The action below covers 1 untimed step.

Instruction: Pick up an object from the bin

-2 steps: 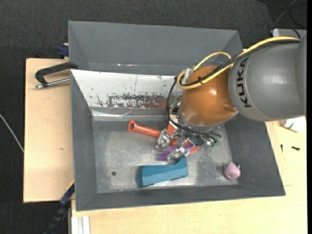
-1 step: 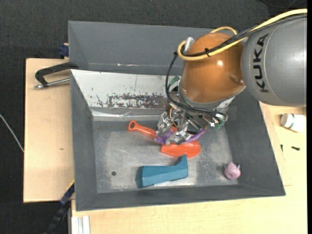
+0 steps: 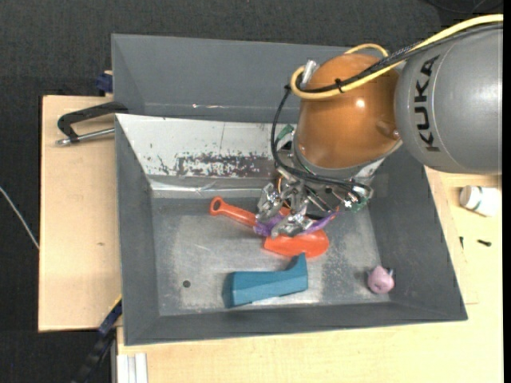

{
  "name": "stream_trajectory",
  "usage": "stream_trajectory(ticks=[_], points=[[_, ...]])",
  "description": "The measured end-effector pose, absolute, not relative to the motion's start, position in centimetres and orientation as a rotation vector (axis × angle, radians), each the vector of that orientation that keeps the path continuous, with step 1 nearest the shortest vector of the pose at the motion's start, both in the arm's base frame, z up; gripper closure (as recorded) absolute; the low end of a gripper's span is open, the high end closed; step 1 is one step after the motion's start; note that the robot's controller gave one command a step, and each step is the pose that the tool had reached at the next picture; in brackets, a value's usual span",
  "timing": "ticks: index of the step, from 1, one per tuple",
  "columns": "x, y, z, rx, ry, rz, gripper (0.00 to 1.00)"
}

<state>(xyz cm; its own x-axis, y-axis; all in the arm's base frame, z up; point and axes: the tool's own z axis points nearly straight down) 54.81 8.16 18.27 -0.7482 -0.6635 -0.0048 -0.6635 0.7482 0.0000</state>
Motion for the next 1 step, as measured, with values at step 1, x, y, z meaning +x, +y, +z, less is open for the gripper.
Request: stream_trajectory(ticks=[1], points=[[54.92,7.52,23.17,-1.260,2.871,0.001,1.00]])
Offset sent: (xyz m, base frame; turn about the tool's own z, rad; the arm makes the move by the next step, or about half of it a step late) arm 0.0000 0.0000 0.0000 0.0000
